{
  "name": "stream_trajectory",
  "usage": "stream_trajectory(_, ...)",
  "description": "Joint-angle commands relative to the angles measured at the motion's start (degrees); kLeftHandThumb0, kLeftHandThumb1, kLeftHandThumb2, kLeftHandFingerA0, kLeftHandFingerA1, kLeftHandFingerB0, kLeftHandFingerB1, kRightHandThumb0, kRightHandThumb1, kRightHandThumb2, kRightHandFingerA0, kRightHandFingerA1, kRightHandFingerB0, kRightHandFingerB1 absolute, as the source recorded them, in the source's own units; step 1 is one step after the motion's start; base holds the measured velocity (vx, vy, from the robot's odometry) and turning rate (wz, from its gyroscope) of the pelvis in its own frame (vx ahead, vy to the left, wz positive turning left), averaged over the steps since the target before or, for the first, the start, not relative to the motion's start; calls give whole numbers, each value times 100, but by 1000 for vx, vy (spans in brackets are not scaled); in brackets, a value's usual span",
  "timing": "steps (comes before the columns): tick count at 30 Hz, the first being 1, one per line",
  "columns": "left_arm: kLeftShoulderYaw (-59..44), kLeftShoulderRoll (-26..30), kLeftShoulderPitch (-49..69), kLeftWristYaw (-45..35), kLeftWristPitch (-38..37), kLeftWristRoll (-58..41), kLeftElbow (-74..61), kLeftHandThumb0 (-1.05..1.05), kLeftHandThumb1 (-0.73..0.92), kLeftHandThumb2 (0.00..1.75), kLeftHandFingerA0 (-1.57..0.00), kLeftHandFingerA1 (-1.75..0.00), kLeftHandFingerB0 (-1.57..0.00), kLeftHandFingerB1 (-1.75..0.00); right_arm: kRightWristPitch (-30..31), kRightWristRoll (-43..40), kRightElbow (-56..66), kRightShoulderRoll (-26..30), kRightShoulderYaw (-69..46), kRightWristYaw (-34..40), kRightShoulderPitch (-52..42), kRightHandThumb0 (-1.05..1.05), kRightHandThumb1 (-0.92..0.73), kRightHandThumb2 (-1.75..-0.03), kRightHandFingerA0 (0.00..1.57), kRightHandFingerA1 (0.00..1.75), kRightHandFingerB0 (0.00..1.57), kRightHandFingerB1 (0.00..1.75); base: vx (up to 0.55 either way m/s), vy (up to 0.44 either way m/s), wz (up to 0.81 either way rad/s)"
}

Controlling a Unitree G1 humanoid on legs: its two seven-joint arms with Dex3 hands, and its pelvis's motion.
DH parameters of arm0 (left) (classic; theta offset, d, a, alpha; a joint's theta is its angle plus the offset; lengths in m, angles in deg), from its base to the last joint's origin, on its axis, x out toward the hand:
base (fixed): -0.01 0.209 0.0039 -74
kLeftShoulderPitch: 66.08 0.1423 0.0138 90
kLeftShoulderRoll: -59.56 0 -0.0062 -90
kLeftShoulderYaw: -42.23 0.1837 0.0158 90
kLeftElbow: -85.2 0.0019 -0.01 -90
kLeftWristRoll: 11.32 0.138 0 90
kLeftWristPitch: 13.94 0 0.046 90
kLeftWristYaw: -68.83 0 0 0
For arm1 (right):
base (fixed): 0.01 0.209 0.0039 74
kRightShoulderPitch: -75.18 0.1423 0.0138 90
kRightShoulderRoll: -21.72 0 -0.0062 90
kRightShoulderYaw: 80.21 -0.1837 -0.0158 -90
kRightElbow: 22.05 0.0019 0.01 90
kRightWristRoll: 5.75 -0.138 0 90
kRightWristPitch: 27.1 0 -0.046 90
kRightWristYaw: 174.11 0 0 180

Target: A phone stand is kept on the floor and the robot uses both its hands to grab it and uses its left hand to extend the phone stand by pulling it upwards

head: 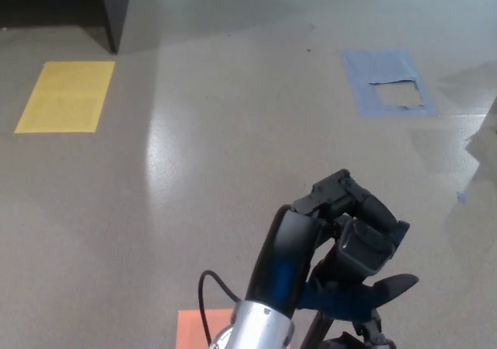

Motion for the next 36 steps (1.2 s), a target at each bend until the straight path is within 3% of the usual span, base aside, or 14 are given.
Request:
stream_trajectory(1, -218, -2660, -2164, 588, 173, 85, -602, -9, 58, 72, -105, -175, -75, -175, -648, 62, -502, -102, 63, -37, -303, -49, -32, -96, 149, 135, 149, 133, 0, 0, 0)
stream_trajectory(5, -558, -2936, -3007, 633, 71, 69, -334, -21, 54, 74, -107, -175, -82, -175, -598, 180, -450, -61, 45, 159, -332, -52, -31, -96, 151, 138, 152, 136, 0, 0, 0)
stream_trajectory(6, -665, -3019, -3256, 668, 17, 66, -244, -33, 41, 89, -135, -149, -112, -138, -604, 237, -449, -52, 48, 244, -333, -53, -32, -96, 152, 138, 152, 136, 0, 0, 0)
stream_trajectory(7, -753, -3142, -3424, 701, 71, 23, -211, -34, 40, 89, -133, -147, -111, -137, -676, 268, -501, -42, 40, 298, -314, -53, -33, -97, 151, 138, 152, 136, 0, 0, 0)
stream_trajectory(8, -808, -3206, -3527, 718, 121, -3, -200, -24, 53, 74, -106, -175, -81, -175, -727, 301, -541, -27, 40, 337, -294, -54, -34, -98, 151, 138, 151, 136, 0, 0, 0)
stream_trajectory(18, -1695, -3076, -5291, 1010, 373, -146, 173, -24, 59, 66, -99, -175, -75, -175, -804, 278, -635, -51, -29, 465, -331, -55, -37, -99, 153, 140, 151, 137, 0, 0, 0)
stream_trajectory(19, -2001, -2763, -5955, 1049, 376, -224, 375, -33, 46, 89, -129, -145, -107, -134, -913, 242, -676, -59, -59, 476, -326, -54, -39, -99, 150, 138, 149, 136, 0, 0, 0)
stream_trajectory(20, -2134, -2654, -6250, 1130, 451, -218, 472, -29, 61, 62, -99, -175, -76, -175, -948, 257, -697, -68, -71, 536, -321, -55, -39, -99, 150, 139, 149, 136, 0, 0, 0)
stream_trajectory(23, -2413, -2555, -6715, 1245, 440, -451, 685, -29, 60, 62, -99, -175, -77, -175, -917, 350, -700, -71, -82, 722, -308, -57, -41, -99, 152, 141, 151, 138, 0, 0, 0)
stream_trajectory(27, -2801, -1980, -7697, 1201, 206, -829, 1350, -28, 56, 71, -101, -175, -78, -175, -963, 604, -784, 11, -25, 1019, -212, -61, -48, -104, 153, 143, 151, 140, 0, 0, 0)
stream_trajectory(32, -2973, -1114, -8591, 966, -77, -909, 2113, -28, 59, 65, -96, -175, -81, -175, -1065, 465, -878, -38, -64, 925, -215, -58, -43, -101, 150, 140, 150, 138, 0, 0, 0)
stream_trajectory(33, -3033, -960, -8745, 940, -109, -956, 2221, -38, 63, 62, -85, -168, -89, -174, -1087, 449, -908, -64, -65, 929, -217, -58, -44, -102, 150, 140, 149, 137, 0, 0, 0)
stream_trajectory(35, -3106, -767, -8889, 855, -46, -1034, 2290, -39, 65, 62, -87, -169, -85, -173, -1119, 466, -945, -80, -51, 950, -221, -58, -45, -102, 150, 140, 149, 137, 0, 0, 0)
stream_trajectory(36, -3229, -282, -9350, 737, -258, -1057, 2699, -43, 47, 94, -132, -145, -109, -134, -1249, 568, -986, -36, -49, 1111, -209, -61, -46, -103, 152, 143, 151, 139, 0, 0, 0)
